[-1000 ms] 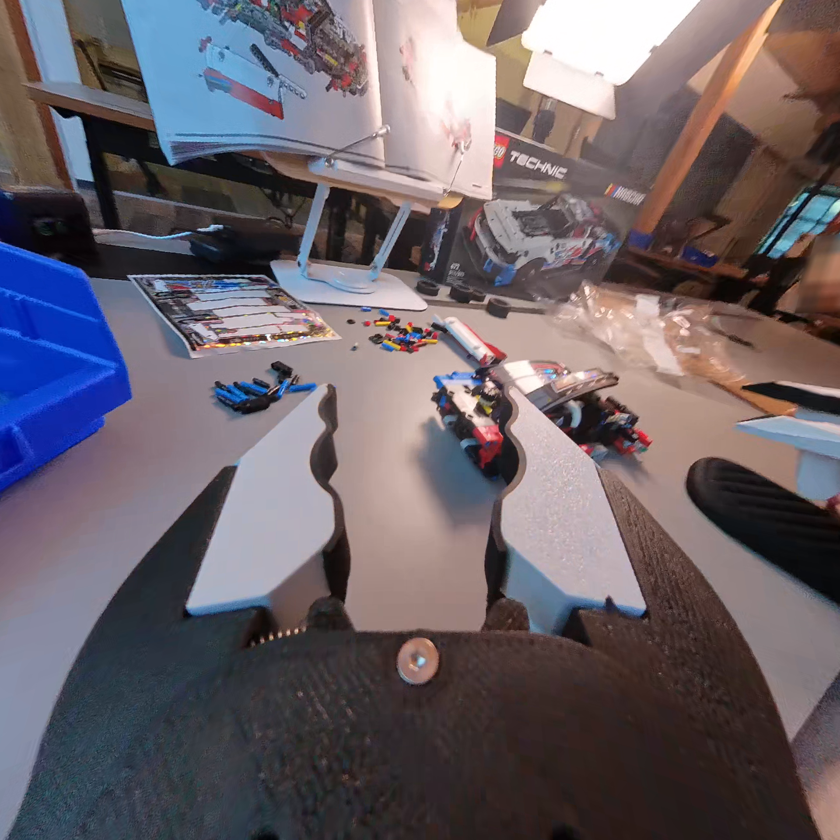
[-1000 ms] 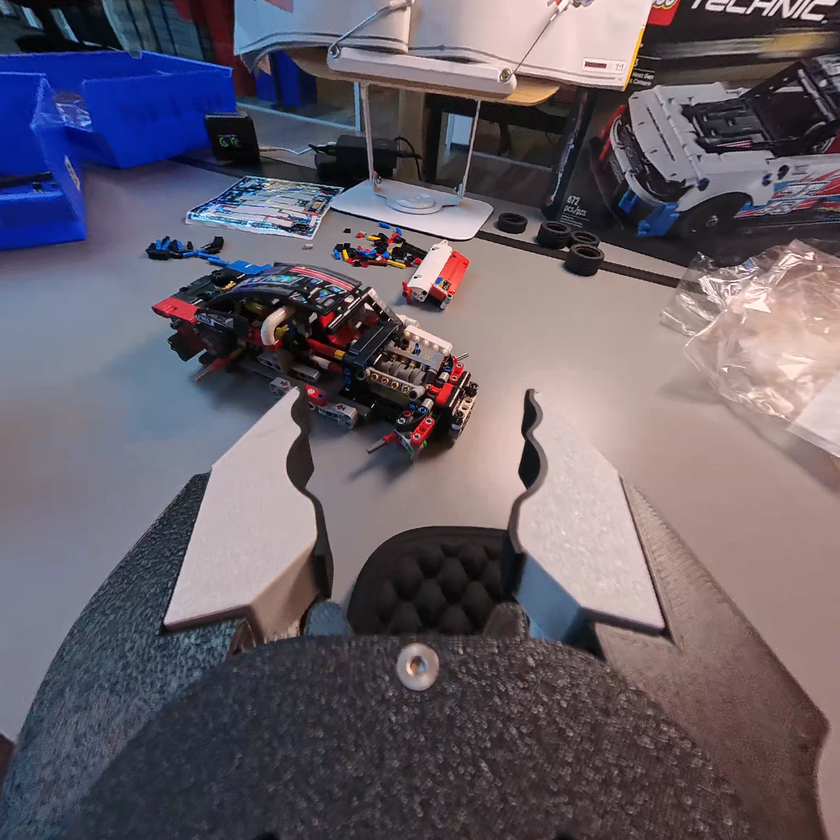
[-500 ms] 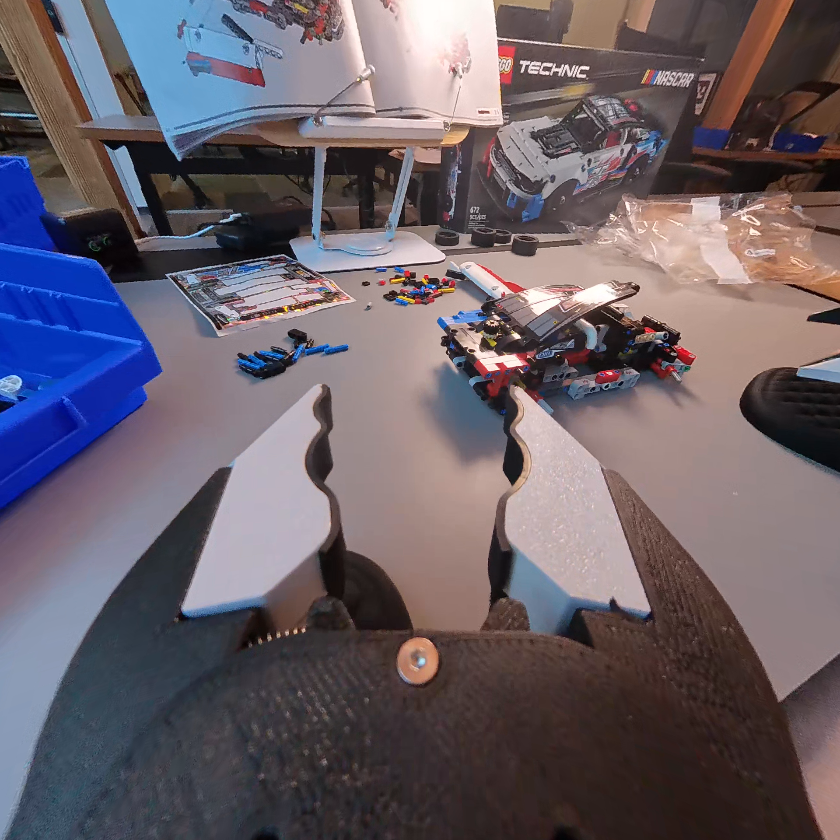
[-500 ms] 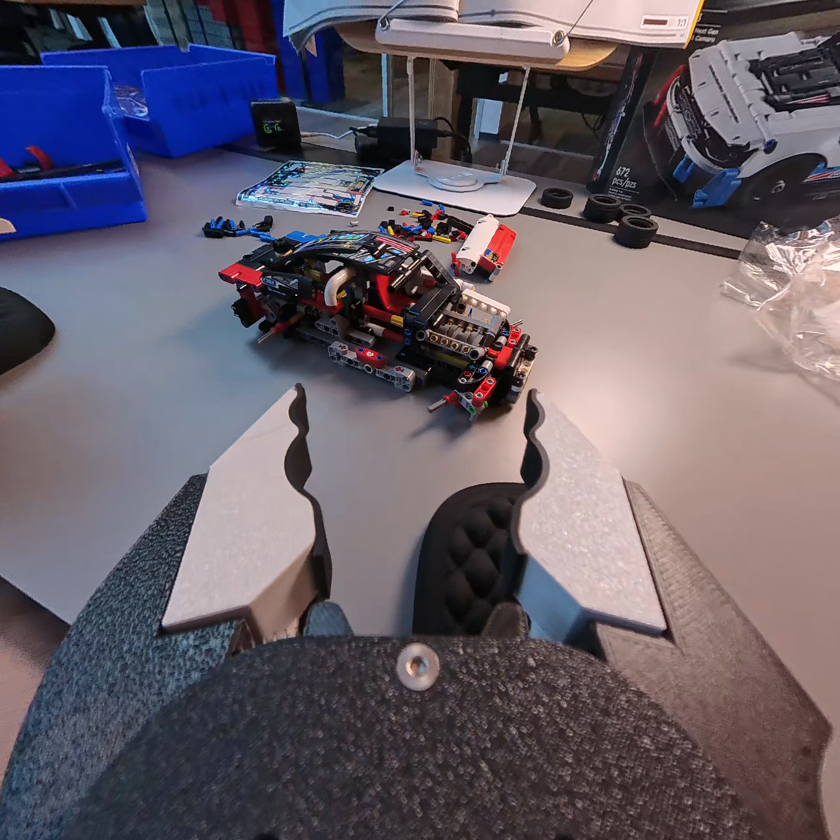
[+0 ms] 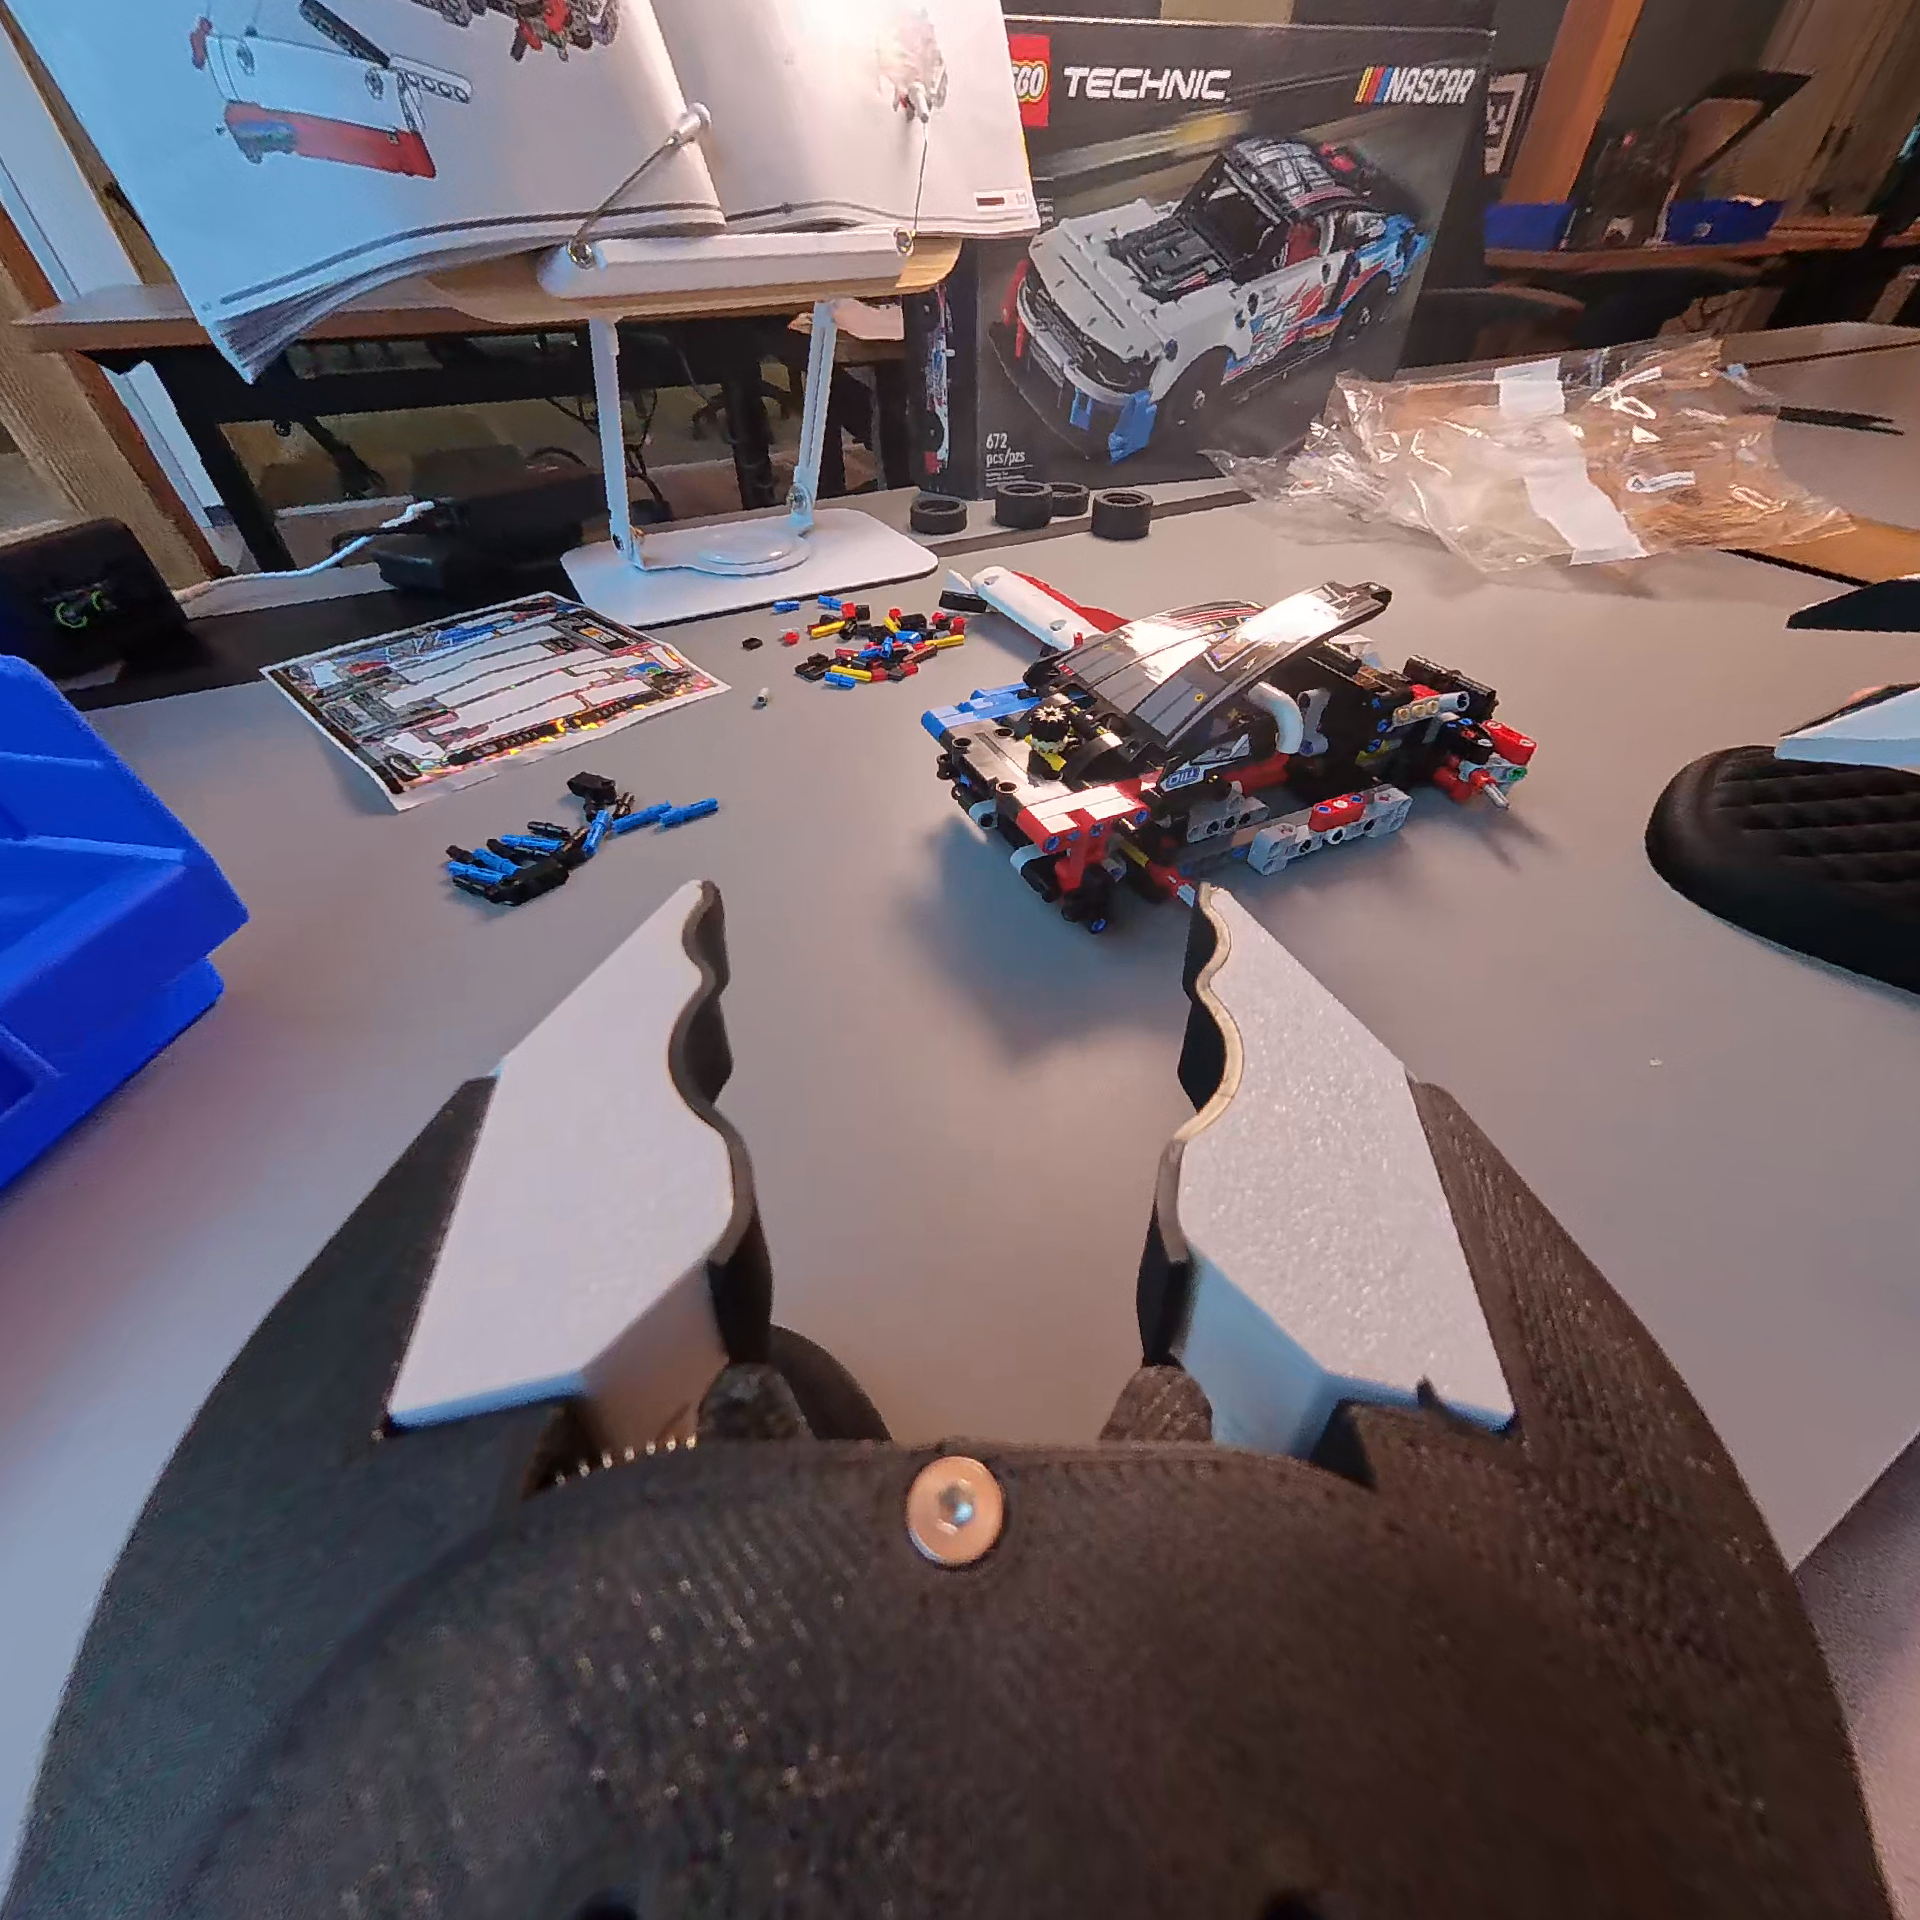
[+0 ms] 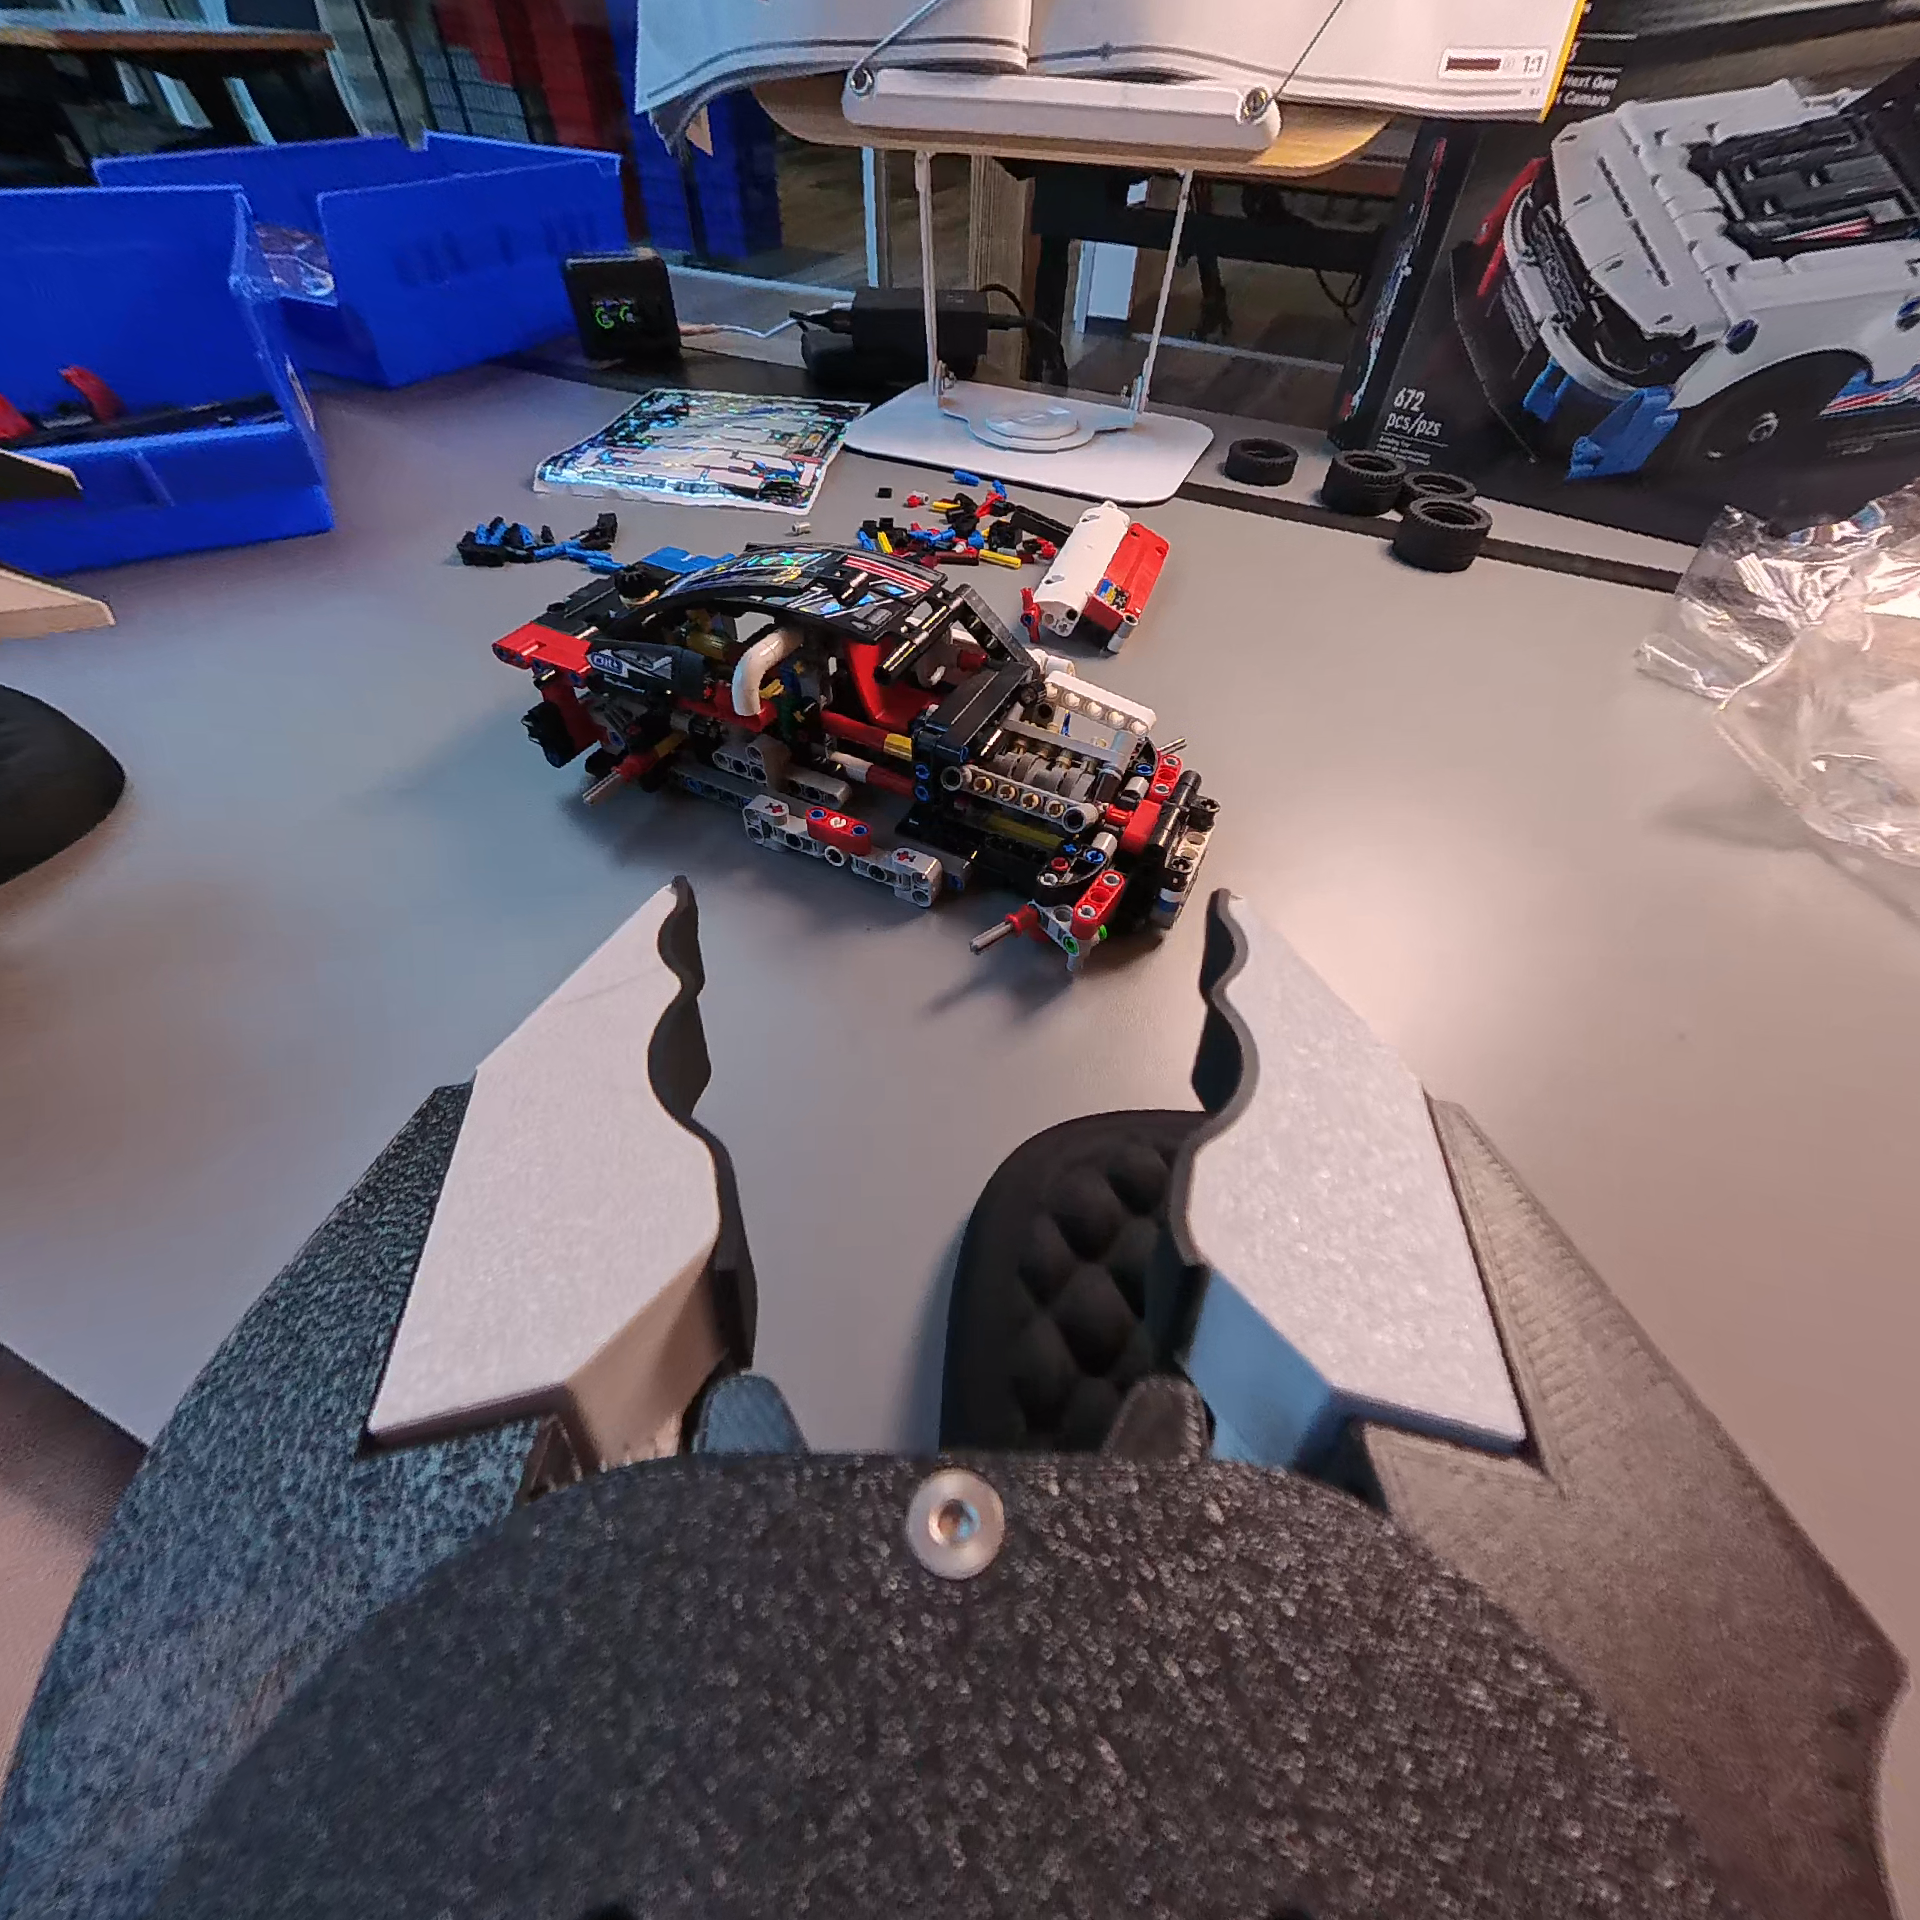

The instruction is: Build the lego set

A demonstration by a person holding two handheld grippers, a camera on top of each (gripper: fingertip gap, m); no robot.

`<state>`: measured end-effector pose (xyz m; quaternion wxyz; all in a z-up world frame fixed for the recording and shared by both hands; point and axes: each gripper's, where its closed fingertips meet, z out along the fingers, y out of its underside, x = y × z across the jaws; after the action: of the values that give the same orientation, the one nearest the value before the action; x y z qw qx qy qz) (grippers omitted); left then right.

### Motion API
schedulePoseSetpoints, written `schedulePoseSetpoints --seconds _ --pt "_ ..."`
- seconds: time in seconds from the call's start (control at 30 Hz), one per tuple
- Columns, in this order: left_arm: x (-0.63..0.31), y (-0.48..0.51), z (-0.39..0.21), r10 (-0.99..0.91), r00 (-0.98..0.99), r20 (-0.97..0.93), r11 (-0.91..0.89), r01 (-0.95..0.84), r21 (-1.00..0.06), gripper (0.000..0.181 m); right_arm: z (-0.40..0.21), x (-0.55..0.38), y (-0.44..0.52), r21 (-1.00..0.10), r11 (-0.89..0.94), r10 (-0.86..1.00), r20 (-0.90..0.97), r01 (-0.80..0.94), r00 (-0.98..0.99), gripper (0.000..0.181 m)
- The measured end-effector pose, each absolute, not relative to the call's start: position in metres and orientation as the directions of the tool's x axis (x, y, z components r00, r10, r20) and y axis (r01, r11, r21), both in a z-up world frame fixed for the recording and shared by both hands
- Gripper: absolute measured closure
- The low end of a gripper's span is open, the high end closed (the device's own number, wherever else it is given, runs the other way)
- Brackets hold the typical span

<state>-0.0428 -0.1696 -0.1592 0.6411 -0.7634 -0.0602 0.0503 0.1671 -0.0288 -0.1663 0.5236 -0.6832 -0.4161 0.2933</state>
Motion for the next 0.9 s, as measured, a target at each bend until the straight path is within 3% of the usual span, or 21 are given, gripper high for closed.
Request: schedulePoseSetpoints --seconds 0.9 --pt "-0.0438 -0.1684 -0.1627 0.165 0.986 -0.008 -0.19 0.024 -0.981 0.102 -0.1679 0.1626 -0.0333 -0.963 -0.085 0.879 0.049 0.256 0.475 0.09"
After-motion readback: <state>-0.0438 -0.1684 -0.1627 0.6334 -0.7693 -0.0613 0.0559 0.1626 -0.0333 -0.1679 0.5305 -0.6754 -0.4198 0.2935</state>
